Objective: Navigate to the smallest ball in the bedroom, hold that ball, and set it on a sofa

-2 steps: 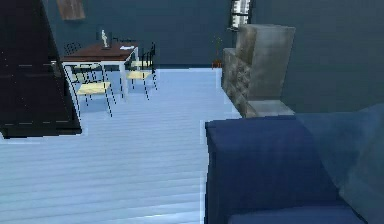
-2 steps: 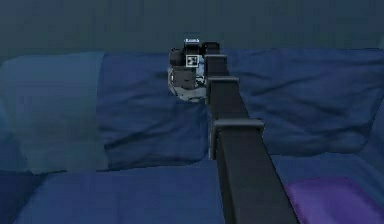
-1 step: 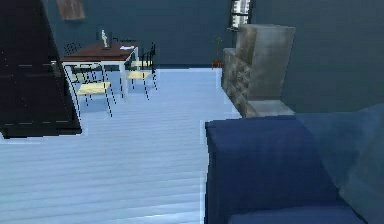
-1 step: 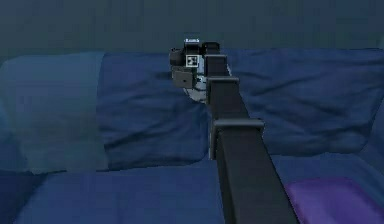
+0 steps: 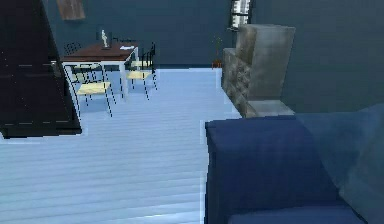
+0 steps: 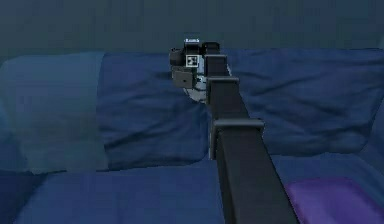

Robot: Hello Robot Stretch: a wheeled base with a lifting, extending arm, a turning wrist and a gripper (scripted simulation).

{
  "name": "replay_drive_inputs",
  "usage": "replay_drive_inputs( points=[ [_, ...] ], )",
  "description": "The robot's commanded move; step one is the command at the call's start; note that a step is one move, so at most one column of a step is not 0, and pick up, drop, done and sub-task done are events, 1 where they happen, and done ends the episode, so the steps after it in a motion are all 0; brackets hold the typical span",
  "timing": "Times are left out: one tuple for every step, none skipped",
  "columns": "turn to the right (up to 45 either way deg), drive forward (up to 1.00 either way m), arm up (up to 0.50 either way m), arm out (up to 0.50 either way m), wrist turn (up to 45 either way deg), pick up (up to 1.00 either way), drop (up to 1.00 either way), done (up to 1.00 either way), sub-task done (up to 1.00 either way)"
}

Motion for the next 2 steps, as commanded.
replay_drive_inputs(
  points=[
    [0.0,0.00,-0.50,0.00,0.0,0.00,0.00,0.00,0.00],
    [0.0,0.00,0.00,0.00,0.0,0.00,1.00,0.00,0.00]
  ],
)
